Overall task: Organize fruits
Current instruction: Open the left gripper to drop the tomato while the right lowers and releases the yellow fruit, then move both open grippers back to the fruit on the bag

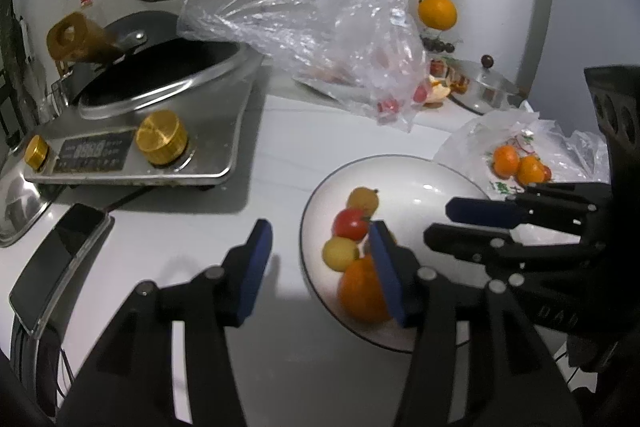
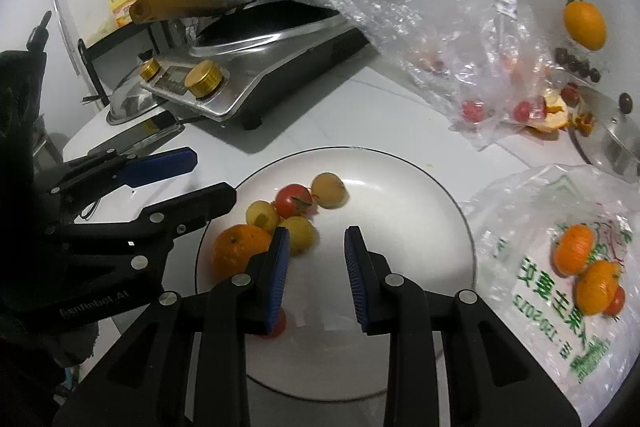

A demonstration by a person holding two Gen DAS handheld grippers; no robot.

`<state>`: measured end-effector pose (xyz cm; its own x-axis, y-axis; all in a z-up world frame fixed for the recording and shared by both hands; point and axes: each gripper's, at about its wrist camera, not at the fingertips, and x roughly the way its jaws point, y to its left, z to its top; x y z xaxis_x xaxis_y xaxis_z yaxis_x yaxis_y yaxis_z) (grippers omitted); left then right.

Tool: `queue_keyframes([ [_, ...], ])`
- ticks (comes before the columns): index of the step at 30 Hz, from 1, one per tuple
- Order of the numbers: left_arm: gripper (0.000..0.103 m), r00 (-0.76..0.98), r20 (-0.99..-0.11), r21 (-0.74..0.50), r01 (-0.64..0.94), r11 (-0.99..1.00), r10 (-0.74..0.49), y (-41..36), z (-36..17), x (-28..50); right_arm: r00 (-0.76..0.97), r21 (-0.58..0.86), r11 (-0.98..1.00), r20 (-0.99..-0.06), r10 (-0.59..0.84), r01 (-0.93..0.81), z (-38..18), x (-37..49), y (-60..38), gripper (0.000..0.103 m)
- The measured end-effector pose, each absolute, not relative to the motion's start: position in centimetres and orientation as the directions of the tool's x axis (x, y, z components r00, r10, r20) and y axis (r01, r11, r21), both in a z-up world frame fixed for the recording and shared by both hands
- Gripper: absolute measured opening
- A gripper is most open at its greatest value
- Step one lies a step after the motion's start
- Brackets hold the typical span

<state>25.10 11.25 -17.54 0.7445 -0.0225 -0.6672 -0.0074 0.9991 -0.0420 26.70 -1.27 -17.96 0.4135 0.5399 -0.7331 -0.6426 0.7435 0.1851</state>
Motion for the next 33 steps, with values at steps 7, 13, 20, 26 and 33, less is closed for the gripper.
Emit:
queue_keyframes([
  [7,0.052,0.750,-0.660,-0.035,0.013,0.999,-0.033,9.5,-16.8,24.5,0.442,0.177,0.763,-0.725,0.528,-0.621,-17.1,25.7,-3.3,0.030],
  [13,0.052,0.747,-0.663,-0.036,0.037,0.999,-0.052,8.0,-16.4,24.2,0.465,0.173,0.778,-0.716,0.521,-0.604,-16.6,24.9,-5.1,0.030],
  [20,0.052,0.749,-0.659,-0.022,0.059,0.998,-0.059,6.1,-16.0,24.0,0.490,0.172,0.795,-0.707,0.510,-0.581,-16.2,24.4,-7.2,0.030],
  [26,0.052,0.751,-0.658,-0.009,0.077,0.997,-0.064,4.3,-15.6,23.8,0.511,0.174,0.813,-0.700,0.499,-0.556,-16.0,24.0,-9.5,0.030],
  [33,0.052,0.745,-0.662,0.007,0.107,0.994,-0.075,1.9,-15.4,23.8,0.532,0.169,0.830,-0.695,0.483,-0.532,-15.8,23.6,-11.9,0.030],
])
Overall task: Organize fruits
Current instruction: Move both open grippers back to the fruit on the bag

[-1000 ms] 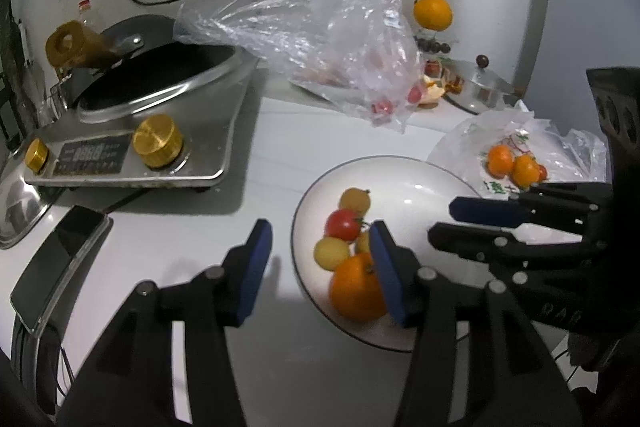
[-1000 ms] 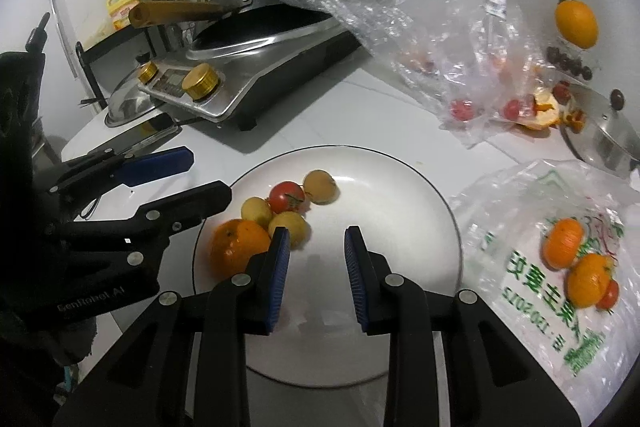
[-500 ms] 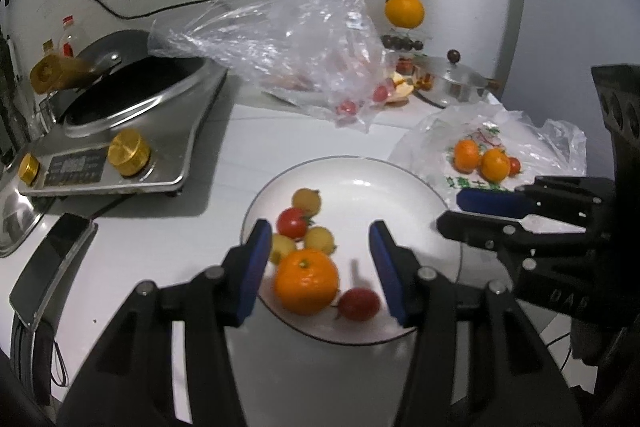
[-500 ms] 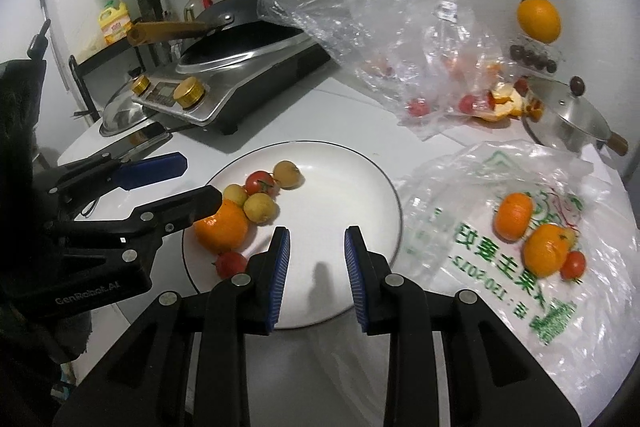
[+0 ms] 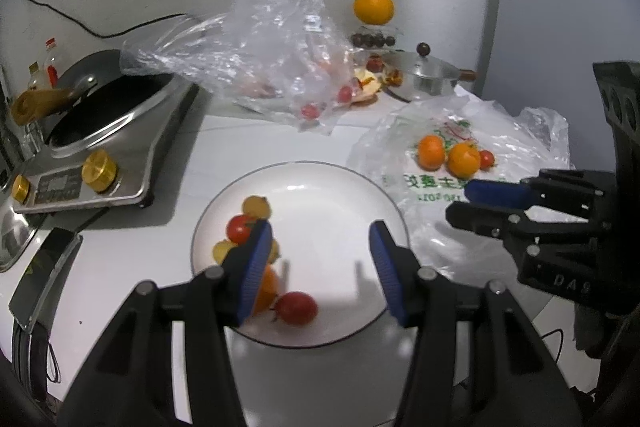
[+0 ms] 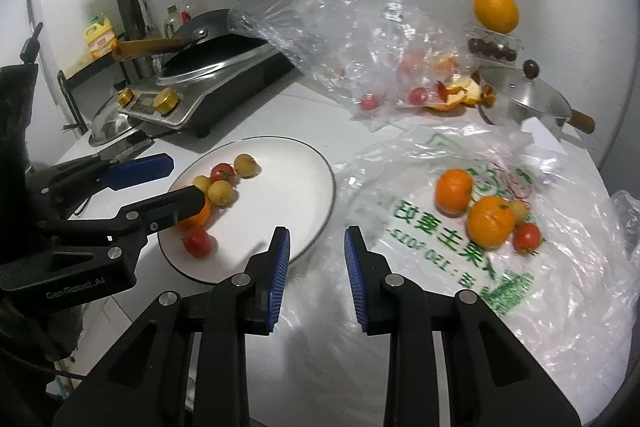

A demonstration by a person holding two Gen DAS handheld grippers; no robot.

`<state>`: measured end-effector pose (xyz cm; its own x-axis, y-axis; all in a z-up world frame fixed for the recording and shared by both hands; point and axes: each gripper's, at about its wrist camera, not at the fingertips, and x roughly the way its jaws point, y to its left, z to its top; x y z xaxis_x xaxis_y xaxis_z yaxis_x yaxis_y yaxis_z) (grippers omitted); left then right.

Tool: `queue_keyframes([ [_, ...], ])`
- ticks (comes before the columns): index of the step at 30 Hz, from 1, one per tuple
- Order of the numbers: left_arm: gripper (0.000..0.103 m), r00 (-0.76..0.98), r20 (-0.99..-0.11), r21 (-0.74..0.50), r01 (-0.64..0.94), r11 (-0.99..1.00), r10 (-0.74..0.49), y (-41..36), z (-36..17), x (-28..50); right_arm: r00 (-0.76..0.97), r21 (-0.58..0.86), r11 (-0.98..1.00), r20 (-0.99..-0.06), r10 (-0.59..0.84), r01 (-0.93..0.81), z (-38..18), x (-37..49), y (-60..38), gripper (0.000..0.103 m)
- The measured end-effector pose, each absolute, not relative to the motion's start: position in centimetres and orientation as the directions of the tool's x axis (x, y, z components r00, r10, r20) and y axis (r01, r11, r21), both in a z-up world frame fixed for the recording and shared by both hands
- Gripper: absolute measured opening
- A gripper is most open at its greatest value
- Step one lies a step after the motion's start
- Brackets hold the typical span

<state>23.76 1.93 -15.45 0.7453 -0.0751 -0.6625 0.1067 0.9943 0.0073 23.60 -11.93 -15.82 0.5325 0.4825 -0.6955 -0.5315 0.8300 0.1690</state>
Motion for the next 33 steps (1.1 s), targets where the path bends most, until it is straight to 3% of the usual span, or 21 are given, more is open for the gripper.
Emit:
queue_keyframes([
  [33,0.052,0.702,-0.706,0.053,0.184,0.981,-0.094,-5.5,-16.3,26.9,0.561,0.208,0.878,-0.699,0.442,-0.432,-17.8,25.6,-20.6,0.030],
])
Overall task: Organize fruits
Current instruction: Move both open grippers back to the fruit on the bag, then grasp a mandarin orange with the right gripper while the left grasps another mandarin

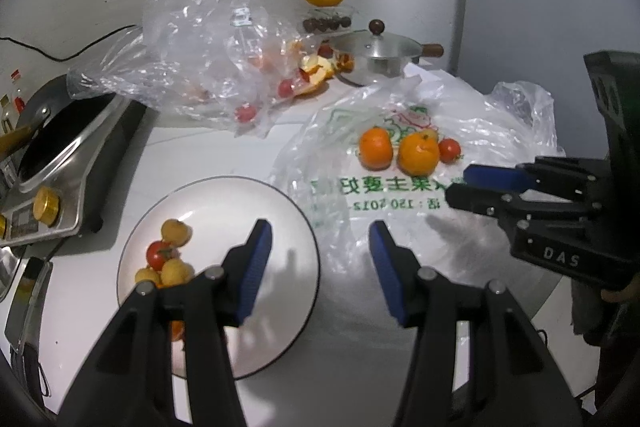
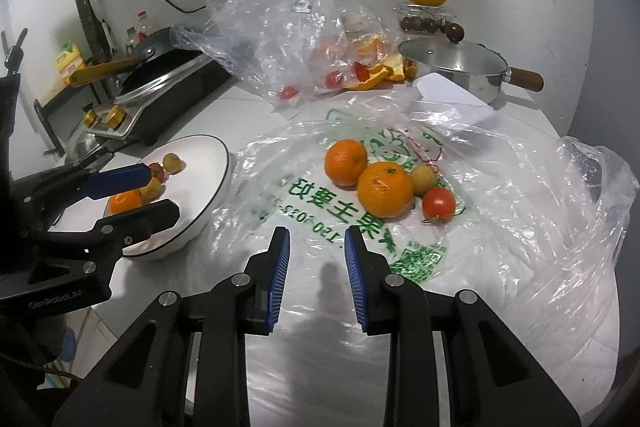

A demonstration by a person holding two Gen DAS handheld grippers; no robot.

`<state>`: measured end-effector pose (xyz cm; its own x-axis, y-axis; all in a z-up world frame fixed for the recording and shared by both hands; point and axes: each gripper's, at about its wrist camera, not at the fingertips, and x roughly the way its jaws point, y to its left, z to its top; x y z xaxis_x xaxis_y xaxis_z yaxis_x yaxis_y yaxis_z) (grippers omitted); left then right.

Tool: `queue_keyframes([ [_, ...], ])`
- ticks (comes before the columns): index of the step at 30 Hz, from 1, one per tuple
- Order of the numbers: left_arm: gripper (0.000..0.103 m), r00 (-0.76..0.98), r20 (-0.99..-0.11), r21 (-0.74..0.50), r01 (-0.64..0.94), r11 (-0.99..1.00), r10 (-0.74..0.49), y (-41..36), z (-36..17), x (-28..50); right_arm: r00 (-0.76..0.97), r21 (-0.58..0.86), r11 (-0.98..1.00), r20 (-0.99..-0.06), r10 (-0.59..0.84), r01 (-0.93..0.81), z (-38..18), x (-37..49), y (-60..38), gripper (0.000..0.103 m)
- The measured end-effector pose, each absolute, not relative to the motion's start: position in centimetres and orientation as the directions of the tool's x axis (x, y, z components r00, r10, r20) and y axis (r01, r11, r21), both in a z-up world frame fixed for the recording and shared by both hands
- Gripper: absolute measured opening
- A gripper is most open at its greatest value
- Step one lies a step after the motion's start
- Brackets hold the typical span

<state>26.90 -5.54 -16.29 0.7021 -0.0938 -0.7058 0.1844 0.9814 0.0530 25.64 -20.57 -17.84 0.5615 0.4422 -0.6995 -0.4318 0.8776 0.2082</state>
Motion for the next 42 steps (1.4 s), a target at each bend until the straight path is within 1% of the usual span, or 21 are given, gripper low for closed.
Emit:
queue_keyframes([
  [3,0.052,0.701,-0.706,0.050,0.186,0.981,-0.096,-5.9,-16.4,27.5,0.560,0.209,0.883,-0.707,0.433,-0.420,-18.2,26.2,-21.0,0.032],
  [4,0.052,0.700,-0.708,0.050,0.184,0.982,-0.095,-6.0,-16.5,27.7,0.560,0.207,0.886,-0.709,0.428,-0.416,-18.3,26.5,-21.1,0.033],
  [5,0.052,0.699,-0.709,0.050,0.182,0.982,-0.094,-6.0,-16.6,27.9,0.560,0.206,0.887,-0.711,0.425,-0.413,-18.4,26.7,-21.2,0.038],
  [6,0.052,0.699,-0.709,0.049,0.181,0.982,-0.094,-6.0,-16.6,28.1,0.559,0.205,0.889,-0.713,0.423,-0.410,-18.5,26.9,-21.2,0.040],
  [11,0.053,0.694,-0.713,0.036,0.181,0.983,-0.102,-6.3,-17.0,29.1,0.548,0.205,0.888,-0.723,0.421,-0.412,-19.1,28.1,-21.4,0.041],
  [13,0.054,0.690,-0.717,0.033,0.181,0.983,-0.103,-6.4,-17.2,29.5,0.547,0.201,0.889,-0.726,0.417,-0.412,-19.3,28.5,-21.4,0.041],
  [15,0.059,0.688,-0.718,0.029,0.182,0.983,-0.107,-6.5,-17.4,29.8,0.544,0.200,0.890,-0.730,0.414,-0.409,-19.5,29.1,-21.5,0.041],
  [19,0.059,0.684,-0.720,0.021,0.185,0.983,-0.113,-6.7,-17.6,30.6,0.545,0.188,0.897,-0.738,0.397,-0.399,-19.9,30.3,-21.6,0.041],
  [20,0.059,0.684,-0.720,0.017,0.186,0.982,-0.117,-6.7,-17.7,30.9,0.546,0.184,0.901,-0.742,0.390,-0.394,-20.0,30.6,-21.6,0.042],
  [21,0.059,0.685,-0.719,0.016,0.186,0.982,-0.119,-6.7,-17.7,31.1,0.546,0.182,0.904,-0.745,0.384,-0.387,-20.1,30.9,-21.7,0.047],
  [22,0.059,0.686,-0.718,0.014,0.188,0.982,-0.121,-6.8,-17.7,31.3,0.545,0.184,0.905,-0.746,0.382,-0.382,-20.2,31.2,-21.8,0.049],
  [23,0.059,0.686,-0.717,0.014,0.189,0.982,-0.122,-6.9,-17.7,31.5,0.544,0.187,0.907,-0.747,0.381,-0.378,-20.3,31.4,-21.8,0.050],
  [32,0.059,0.680,-0.723,0.017,0.198,0.980,-0.125,-7.2,-18.1,32.7,0.542,0.170,0.910,-0.756,0.366,-0.377,-20.7,33.0,-21.4,0.050],
  [40,0.059,0.681,-0.723,0.023,0.192,0.981,-0.116,-7.2,-18.3,32.9,0.540,0.107,0.911,-0.776,0.327,-0.398,-21.4,33.5,-20.1,0.050],
  [42,0.059,0.681,-0.723,0.030,0.192,0.981,-0.111,-7.3,-18.2,32.9,0.540,0.101,0.912,-0.777,0.323,-0.399,-21.5,33.5,-20.1,0.048],
])
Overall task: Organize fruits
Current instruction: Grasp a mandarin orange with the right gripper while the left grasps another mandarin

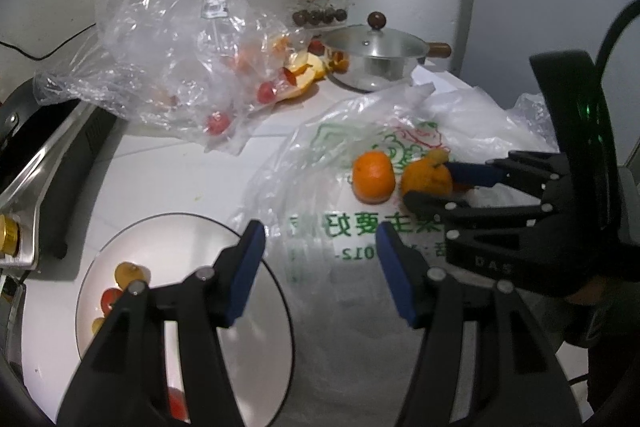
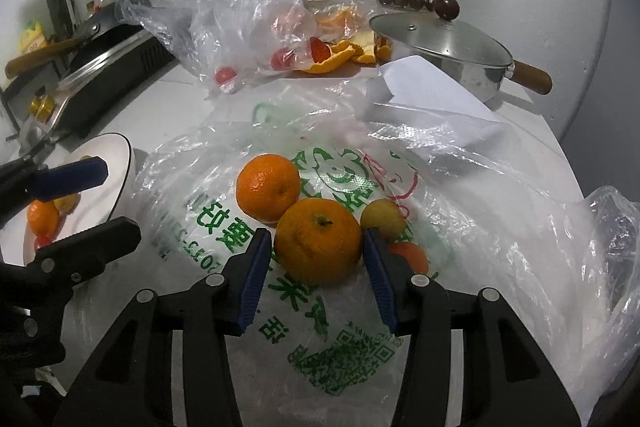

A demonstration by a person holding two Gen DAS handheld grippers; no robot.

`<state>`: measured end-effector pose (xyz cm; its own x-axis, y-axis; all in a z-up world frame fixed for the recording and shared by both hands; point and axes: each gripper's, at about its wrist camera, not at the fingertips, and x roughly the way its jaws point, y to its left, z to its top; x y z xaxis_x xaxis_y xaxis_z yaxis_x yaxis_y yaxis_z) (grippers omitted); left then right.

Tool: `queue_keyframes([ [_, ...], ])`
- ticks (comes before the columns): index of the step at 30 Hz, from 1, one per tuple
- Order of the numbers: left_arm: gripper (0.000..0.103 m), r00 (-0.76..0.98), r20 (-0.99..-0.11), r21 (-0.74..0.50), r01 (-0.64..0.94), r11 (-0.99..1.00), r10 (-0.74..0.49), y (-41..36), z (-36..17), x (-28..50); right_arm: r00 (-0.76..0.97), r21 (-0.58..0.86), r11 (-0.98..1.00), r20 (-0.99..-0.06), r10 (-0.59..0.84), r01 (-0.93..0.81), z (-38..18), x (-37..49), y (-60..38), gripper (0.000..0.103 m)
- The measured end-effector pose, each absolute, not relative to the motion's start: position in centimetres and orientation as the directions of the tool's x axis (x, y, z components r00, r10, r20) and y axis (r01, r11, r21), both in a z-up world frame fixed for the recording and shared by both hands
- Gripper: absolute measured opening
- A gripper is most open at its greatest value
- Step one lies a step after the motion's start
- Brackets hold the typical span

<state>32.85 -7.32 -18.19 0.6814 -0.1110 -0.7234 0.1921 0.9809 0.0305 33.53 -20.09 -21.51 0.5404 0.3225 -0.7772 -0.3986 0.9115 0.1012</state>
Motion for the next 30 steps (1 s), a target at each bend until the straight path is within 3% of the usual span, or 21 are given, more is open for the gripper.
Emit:
queue_keyframes([
  [30,0.059,0.671,-0.736,0.113,0.250,0.962,-0.089,-13.4,-19.2,37.7,0.619,0.189,0.899,-0.668,0.413,-0.396,-18.6,32.3,-26.5,0.047],
])
